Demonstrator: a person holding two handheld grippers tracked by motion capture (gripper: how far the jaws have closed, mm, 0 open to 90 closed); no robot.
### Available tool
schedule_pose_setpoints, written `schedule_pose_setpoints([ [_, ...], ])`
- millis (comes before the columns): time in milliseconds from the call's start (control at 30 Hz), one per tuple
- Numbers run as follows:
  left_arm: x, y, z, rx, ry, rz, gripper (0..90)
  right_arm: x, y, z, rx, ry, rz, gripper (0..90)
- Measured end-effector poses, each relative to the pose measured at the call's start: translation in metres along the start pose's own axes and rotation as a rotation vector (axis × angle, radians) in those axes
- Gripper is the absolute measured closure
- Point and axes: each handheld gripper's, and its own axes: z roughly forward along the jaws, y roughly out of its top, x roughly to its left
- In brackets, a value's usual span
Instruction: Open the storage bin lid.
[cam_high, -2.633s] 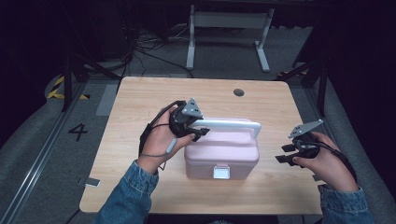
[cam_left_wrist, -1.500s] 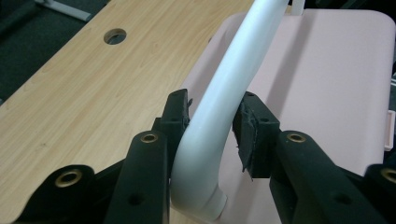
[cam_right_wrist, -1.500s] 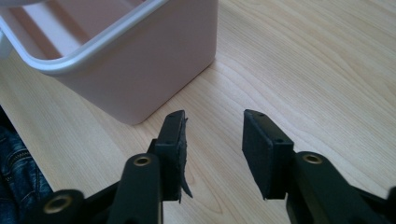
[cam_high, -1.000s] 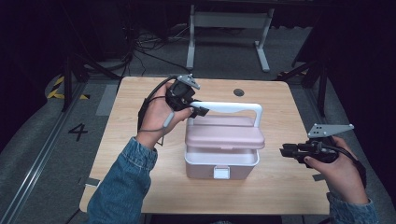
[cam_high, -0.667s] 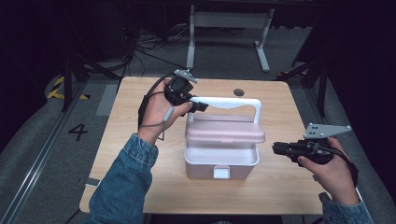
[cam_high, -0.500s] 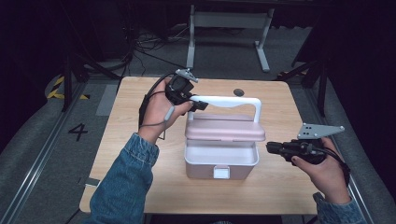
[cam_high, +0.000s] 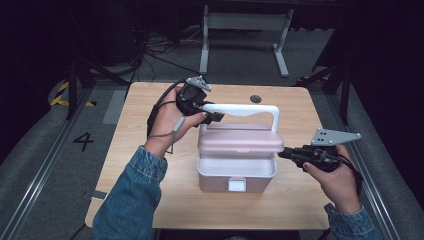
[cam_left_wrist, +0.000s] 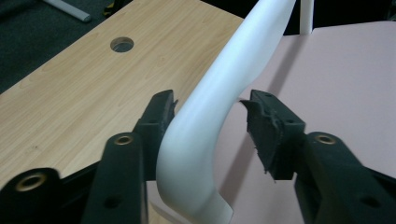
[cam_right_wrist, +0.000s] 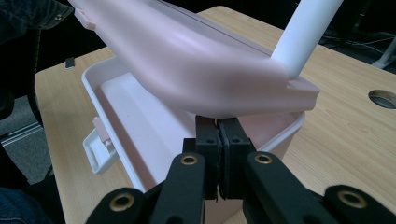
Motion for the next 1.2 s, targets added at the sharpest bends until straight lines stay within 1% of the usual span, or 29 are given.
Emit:
schedule_pose_setpoints([
  [100, -0.003, -0.004, -0.01, -0.008, 0.053, 0.005, 38.6, -0.001, 0.001, 0.001, -0.001, 0.0, 0.0, 88.5],
  [133, -0.003, -0.006, -0.013, -0.005, 0.065, -0.001, 35.7, -0.001, 0.002, 0.002, -0.001, -0.001, 0.0, 88.5],
  [167, -0.004, -0.007, -0.016, -0.002, 0.078, 0.0, 34.9, -0.001, 0.002, 0.002, -0.003, -0.002, -0.003, 88.5],
  [200, -0.004, -0.01, -0.02, 0.005, 0.09, -0.008, 35.0, -0.001, 0.002, 0.002, -0.004, -0.002, -0.003, 88.5],
  [233, -0.005, -0.013, -0.027, 0.012, 0.125, -0.006, 34.7, -0.002, 0.003, 0.002, -0.006, 0.0, -0.002, 88.5],
  [267, -0.005, -0.013, -0.027, 0.012, 0.125, -0.006, 33.5, -0.003, 0.004, 0.002, -0.007, 0.002, 0.002, 88.5],
  [300, -0.008, -0.018, -0.035, 0.013, 0.161, -0.001, 33.3, -0.004, 0.004, 0.002, -0.011, 0.002, 0.003, 88.7],
  [333, -0.008, -0.018, -0.035, 0.013, 0.161, -0.001, 33.3, -0.004, 0.004, 0.002, -0.011, 0.002, 0.003, 88.7],
  [433, -0.011, -0.026, -0.043, 0.02, 0.182, 0.017, 33.1, -0.005, 0.006, 0.002, -0.021, -0.001, 0.012, 88.7],
  [533, -0.015, -0.035, -0.049, 0.031, 0.184, 0.033, 32.5, -0.006, 0.007, 0.002, -0.027, -0.007, 0.014, 88.7],
  [633, -0.018, -0.047, -0.056, 0.031, 0.191, 0.033, 32.5, -0.006, 0.009, 0.001, -0.036, -0.013, 0.01, 88.7],
  [700, -0.02, -0.052, -0.058, 0.027, 0.191, 0.038, 32.6, -0.007, 0.009, 0.001, -0.04, -0.013, 0.013, 88.8],
  [733, -0.022, -0.055, -0.059, 0.027, 0.184, 0.041, 32.6, -0.007, 0.009, 0.001, -0.042, -0.014, 0.015, 88.9],
  [767, -0.024, -0.06, -0.059, 0.029, 0.181, 0.057, 32.6, -0.007, 0.01, 0.002, -0.049, -0.019, 0.02, 89.1],
  [800, -0.024, -0.06, -0.059, 0.029, 0.181, 0.057, 32.6, -0.007, 0.01, 0.002, -0.049, -0.019, 0.02, 89.1],
  [867, -0.028, -0.064, -0.057, 0.044, 0.176, 0.068, 32.9, -0.007, 0.011, 0.001, -0.06, -0.026, 0.027, 89.5],
  [967, -0.032, -0.067, -0.051, 0.028, 0.169, 0.09, 34.8, -0.007, 0.012, 0.0, -0.085, -0.03, 0.047, 89.8],
  [1000, -0.032, -0.067, -0.051, 0.028, 0.169, 0.09, 35.0, -0.007, 0.012, 0.0, -0.085, -0.03, 0.047, 89.8],
  [1067, -0.032, -0.067, -0.047, 0.023, 0.168, 0.104, 35.0, -0.008, 0.012, -0.001, -0.094, -0.031, 0.055, 90.0],
  [1100, -0.032, -0.067, -0.044, 0.014, 0.172, 0.116, 34.9, -0.008, 0.012, -0.001, -0.097, -0.033, 0.055, 90.0],
  [1167, -0.033, -0.066, -0.04, -0.001, 0.169, 0.121, 34.7, -0.009, 0.012, -0.001, -0.101, -0.032, 0.056, 90.0],
  [1200, -0.033, -0.065, -0.037, -0.01, 0.169, 0.131, 34.7, -0.009, 0.013, -0.001, -0.102, -0.033, 0.059, 90.0],
])
